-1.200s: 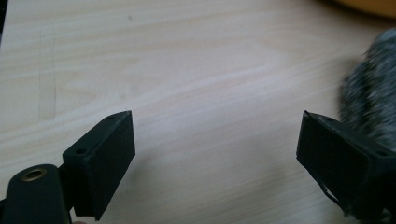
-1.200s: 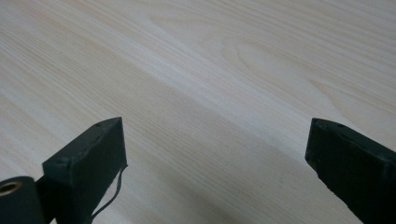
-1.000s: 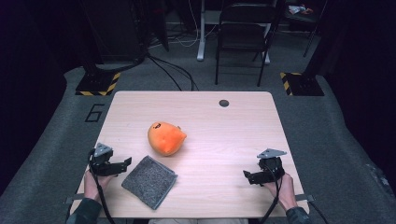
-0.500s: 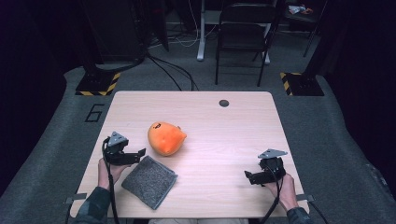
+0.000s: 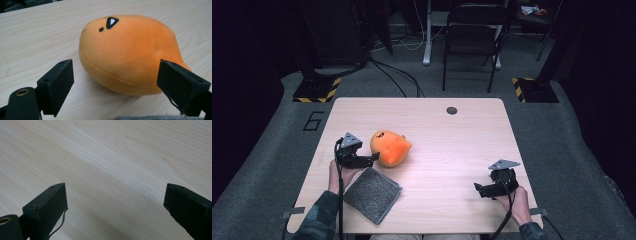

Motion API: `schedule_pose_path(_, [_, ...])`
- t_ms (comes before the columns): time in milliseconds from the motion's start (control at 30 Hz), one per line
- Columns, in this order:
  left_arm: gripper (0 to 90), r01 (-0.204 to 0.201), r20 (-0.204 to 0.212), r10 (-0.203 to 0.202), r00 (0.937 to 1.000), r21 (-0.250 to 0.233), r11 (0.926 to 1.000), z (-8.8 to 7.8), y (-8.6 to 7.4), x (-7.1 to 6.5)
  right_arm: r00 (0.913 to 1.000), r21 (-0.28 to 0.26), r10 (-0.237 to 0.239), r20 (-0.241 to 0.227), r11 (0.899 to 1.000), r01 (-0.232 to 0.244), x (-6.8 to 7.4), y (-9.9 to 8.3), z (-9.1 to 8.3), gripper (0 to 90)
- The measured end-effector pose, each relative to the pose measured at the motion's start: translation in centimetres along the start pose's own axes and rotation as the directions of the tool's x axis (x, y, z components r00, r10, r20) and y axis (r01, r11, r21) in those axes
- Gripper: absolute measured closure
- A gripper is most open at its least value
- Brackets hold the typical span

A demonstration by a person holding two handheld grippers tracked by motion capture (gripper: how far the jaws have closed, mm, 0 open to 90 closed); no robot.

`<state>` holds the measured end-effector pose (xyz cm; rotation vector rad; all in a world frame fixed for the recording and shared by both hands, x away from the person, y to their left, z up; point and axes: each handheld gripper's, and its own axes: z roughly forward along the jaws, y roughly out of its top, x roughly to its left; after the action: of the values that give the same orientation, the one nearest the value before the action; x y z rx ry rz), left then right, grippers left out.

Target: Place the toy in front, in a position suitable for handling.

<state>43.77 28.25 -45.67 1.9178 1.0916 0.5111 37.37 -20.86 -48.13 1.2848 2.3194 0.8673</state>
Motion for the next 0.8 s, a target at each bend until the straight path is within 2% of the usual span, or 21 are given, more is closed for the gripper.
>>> schedule_pose_path(67, [14.0, -0.006, 0.003, 0.006, 1.0, 0.0, 1.0, 0.5, 0.4, -0.1, 1.0, -0.005, 0.0, 0.006, 1.0, 0.0, -0.2, 0.0, 0.1, 4.1])
schedule_pose_path(100, [14.4, -0.024, 0.012, 0.024, 0.9996, 0.021, 0.9995, 0.8, 0.7, -0.1, 1.0, 0.0, 0.002, 0.0, 1.0, -0.002, -0.2, 0.0, 0.0, 4.2])
schedule_pose_path(167, [14.8, -0.032, 0.013, 0.031, 0.9994, 0.031, 0.999, 1.2, 0.8, -0.2, 1.0, 0.002, 0.004, 0.002, 1.0, -0.004, -0.1, -0.1, -0.1, 4.3])
schedule_pose_path(267, [15.5, -0.034, 0.021, 0.033, 0.9992, 0.053, 0.998, 1.9, 0.9, -0.4, 1.0, 0.001, 0.001, 0.005, 1.0, -0.001, -0.1, -0.1, -0.1, 4.3])
schedule_pose_path(300, [15.7, -0.041, 0.036, 0.039, 0.9986, 0.066, 0.9969, 2.4, 1.0, -0.6, 1.0, 0.0, -0.003, 0.003, 1.0, 0.003, -0.2, -0.1, -0.1, 4.4])
schedule_pose_path(400, [18.3, -0.046, 0.043, 0.042, 0.9982, 0.088, 0.9951, 2.9, 1.1, -0.7, 1.0, 0.003, 0.004, 0.008, 1.0, -0.004, -0.2, -0.1, 0.0, 4.5])
schedule_pose_path(433, [19.5, -0.044, 0.035, 0.041, 0.9985, 0.08, 0.9958, 3.1, 1.0, -0.9, 0.9999, 0.007, 0.009, 0.011, 1.0, -0.01, -0.2, -0.1, 0.0, 4.5])
schedule_pose_path(500, [25.0, -0.053, 0.036, 0.05, 0.9981, 0.093, 0.9943, 3.1, 1.0, -0.9, 0.9999, 0.005, -0.007, 0.015, 1.0, 0.006, -0.3, -0.1, 0.1, 4.7])
schedule_pose_path(567, [26.9, -0.051, 0.033, 0.048, 0.9983, 0.099, 0.9938, 3.2, 1.0, -1.0, 0.9998, 0.005, 0.005, 0.017, 1.0, -0.006, -0.2, -0.1, 0.1, 4.8])
schedule_pose_path(600, [37.5, -0.066, 0.031, 0.062, 0.9976, 0.11, 0.9918, 3.2, 0.8, -1.1, 0.9999, 0.011, -0.002, 0.014, 1.0, 0.001, -0.1, -0.2, 0.0, 5.1])
schedule_pose_path(667, [45.3, -0.065, 0.031, 0.062, 0.9976, 0.104, 0.9925, 3.3, 0.7, -1.2, 0.9999, 0.012, 0.001, 0.011, 1.0, -0.001, -0.1, -0.2, 0.0, 5.2])
schedule_pose_path(700, [49.2, -0.087, 0.027, 0.084, 0.9961, 0.113, 0.9898, 3.3, 0.6, -1.3, 0.9999, 0.012, -0.011, 0.012, 1.0, 0.011, -0.2, -0.1, 0.1, 5.5])
schedule_pose_path(733, [52.3, -0.087, 0.027, 0.084, 0.9961, 0.113, 0.9898, 3.3, 0.6, -1.3, 0.9999, 0.012, -0.011, 0.012, 1.0, 0.011, -0.2, -0.1, 0.1, 5.5])
schedule_pose_path(767, [52.3, -0.08, 0.021, 0.079, 0.9967, 0.108, 0.9909, 3.3, 0.6, -1.4, 0.9997, 0.01, 0.013, 0.021, 1.0, -0.014, -0.1, -0.2, 0.1, 5.6])
schedule_pose_path(800, [55.4, -0.087, 0.016, 0.086, 0.9962, 0.094, 0.9918, 3.3, 0.5, -1.5, 0.9999, 0.009, 0.001, 0.015, 1.0, -0.001, -0.2, -0.2, 0.1, 5.9])
